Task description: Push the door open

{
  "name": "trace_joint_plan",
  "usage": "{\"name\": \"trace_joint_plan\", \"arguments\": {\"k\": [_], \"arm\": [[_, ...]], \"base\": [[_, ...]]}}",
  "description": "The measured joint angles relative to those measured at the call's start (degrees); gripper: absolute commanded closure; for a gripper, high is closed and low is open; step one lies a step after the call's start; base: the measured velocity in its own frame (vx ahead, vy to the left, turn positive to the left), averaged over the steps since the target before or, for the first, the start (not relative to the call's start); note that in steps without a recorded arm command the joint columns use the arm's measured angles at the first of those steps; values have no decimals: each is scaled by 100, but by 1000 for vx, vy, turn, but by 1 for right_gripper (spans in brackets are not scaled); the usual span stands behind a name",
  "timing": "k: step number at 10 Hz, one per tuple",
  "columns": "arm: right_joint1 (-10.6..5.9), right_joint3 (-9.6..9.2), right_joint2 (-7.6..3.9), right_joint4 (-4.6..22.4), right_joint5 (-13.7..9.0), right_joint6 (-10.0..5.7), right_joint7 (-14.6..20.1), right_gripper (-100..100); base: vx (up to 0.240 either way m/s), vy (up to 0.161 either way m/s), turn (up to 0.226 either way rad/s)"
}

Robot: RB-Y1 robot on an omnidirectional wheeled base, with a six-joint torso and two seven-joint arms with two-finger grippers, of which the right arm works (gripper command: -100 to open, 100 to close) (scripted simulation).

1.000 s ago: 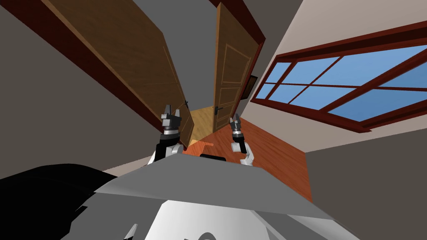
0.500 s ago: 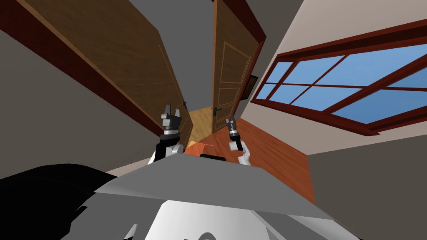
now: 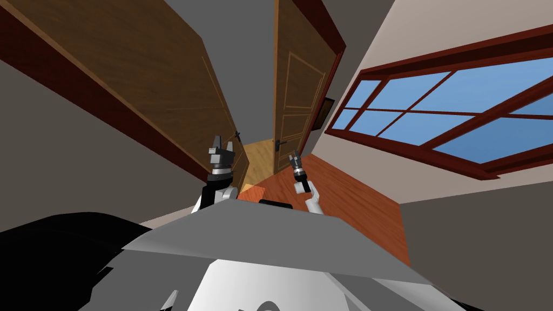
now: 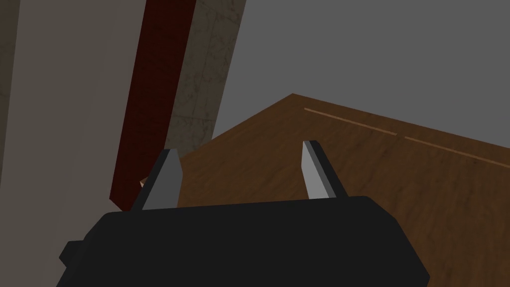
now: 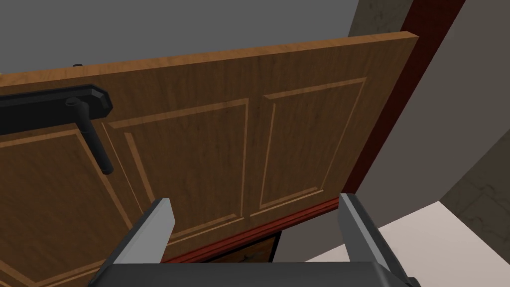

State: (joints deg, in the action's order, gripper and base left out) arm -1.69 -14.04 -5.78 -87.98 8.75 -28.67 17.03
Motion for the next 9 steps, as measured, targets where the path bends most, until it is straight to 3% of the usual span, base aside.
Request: {"name": "trace_joint_plan", "arguments": {"k": [1, 9], "arm": [[-144, -84, 11, 246, 14, -3, 43, -100], [-743, -562, -12, 1287, 81, 110, 328, -100]], "base": [[148, -72, 18], [99, -52, 11]]}}
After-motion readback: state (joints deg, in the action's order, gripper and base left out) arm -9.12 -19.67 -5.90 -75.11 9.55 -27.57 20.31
